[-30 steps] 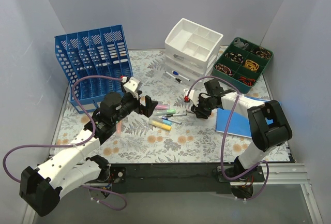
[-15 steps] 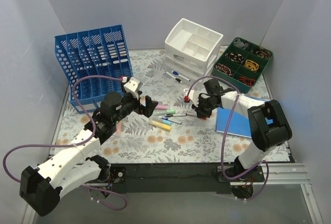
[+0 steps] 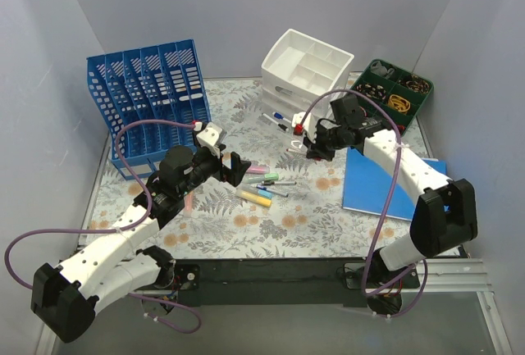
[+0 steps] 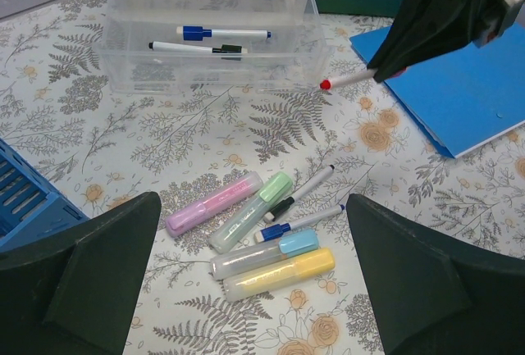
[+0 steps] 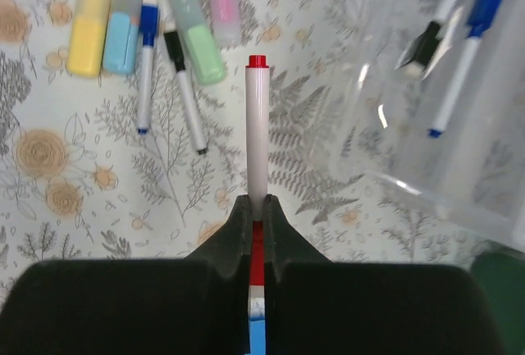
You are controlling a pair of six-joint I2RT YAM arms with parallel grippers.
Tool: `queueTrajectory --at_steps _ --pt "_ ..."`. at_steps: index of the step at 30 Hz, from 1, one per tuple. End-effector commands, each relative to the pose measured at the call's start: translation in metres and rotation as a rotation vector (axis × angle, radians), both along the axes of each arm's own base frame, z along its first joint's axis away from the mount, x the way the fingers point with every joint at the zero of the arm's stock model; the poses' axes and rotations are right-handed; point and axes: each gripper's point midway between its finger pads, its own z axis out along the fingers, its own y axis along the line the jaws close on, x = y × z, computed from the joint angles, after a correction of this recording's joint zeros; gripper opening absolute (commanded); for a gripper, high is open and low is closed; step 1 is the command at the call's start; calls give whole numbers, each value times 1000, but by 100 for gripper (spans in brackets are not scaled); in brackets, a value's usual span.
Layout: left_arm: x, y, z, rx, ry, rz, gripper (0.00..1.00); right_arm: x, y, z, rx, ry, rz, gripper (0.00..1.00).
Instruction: Organize the desk
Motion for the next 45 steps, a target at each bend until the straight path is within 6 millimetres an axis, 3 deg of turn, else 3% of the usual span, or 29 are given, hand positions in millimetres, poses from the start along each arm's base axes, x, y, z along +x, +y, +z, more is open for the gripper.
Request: queueTrajectory --at_steps 1,3,4,6,8,9,11,13,16,18,19,23,27,29,33,34,37,45 --pt "0 1 14 -6 -37 -4 98 22 24 58 131 -17 -37 1" --pt "0 1 13 -5 -38 -6 98 37 32 65 148 -3 -73 1" --pt "0 1 13 -3 -38 -6 98 50 38 83 179 -24 -107 1" --pt "0 2 13 -1 -41 -5 98 70 41 80 162 -31 -164 1" --pt "-2 1 14 -3 -46 -17 98 88 49 92 171 -70 -207 1" --pt "-3 0 15 -4 -48 -27 98 99 49 83 146 -72 -243 1" --pt "-5 -1 15 -3 -51 -34 98 112 54 89 150 -88 -272 1" --pt "-5 -1 16 -4 -55 -37 98 123 54 79 130 -83 -300 4" --pt "-5 -1 15 -2 -54 -39 98 133 56 74 119 -84 -319 12" --pt "-6 -1 16 -3 -55 -40 98 136 57 70 108 -85 -324 24" --pt "-6 -1 16 -3 -57 -43 98 135 58 68 105 -84 -319 32" --pt "-6 -2 17 -4 -59 -46 98 128 60 69 97 -93 -290 41" --pt "-7 -2 17 -7 -59 -49 98 111 68 70 108 -83 -223 42" --pt "-7 -2 17 -5 -59 -48 98 91 77 71 131 -53 -112 42" --pt "-7 -1 18 -5 -64 -42 98 43 91 56 134 -4 100 41" --pt "-7 0 21 -9 -70 -40 98 26 94 40 112 26 143 41" --pt "-6 3 23 -10 -79 -25 98 -2 98 18 57 25 246 41" --pt "-6 13 35 -24 -119 22 98 -18 88 -28 -48 34 329 39"
